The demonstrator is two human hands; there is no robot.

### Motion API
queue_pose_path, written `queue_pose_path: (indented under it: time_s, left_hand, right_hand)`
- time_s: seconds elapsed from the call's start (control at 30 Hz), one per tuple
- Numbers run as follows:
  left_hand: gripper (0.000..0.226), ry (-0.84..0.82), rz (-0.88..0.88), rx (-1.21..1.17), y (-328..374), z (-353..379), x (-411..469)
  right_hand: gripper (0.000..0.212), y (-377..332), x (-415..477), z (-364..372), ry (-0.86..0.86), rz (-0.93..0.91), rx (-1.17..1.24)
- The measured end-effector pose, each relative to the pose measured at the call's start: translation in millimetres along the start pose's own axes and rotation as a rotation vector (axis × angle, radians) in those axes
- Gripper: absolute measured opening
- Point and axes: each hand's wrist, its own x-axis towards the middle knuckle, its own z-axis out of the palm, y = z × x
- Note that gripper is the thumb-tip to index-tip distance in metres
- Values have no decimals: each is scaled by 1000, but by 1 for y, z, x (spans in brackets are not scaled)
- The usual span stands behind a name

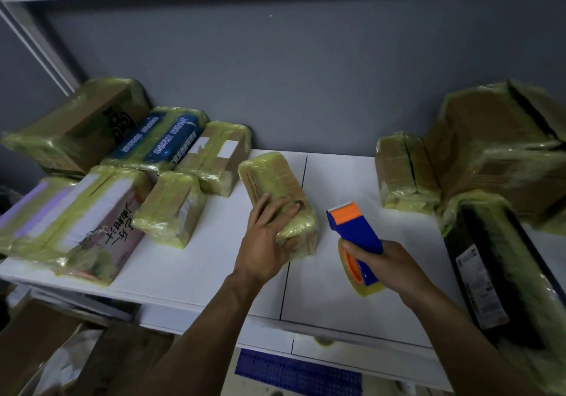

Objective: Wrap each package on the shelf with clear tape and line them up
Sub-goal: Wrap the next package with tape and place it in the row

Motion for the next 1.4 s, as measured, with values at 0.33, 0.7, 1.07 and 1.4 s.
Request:
queue_pose_path:
  time_s: [0.33,0.7,1.07,1.4]
  left_hand:
    - [61,-115,25,-110,4,-14,25]
    - [22,-44,-426,-934,26,-50,33]
    - [20,-107,-427,-1136,36,-55,26]
    - [11,111,-420,-886,30,-58,1]
  right_hand:
    - [64,-42,-14,-19,127,-313,-155]
    - [48,-71,-15,-1,-48,-504,-269]
    - [33,-80,-37,-7,-79,-542,-218]
    - [40,-79,-45,-3,-40,-549,-375]
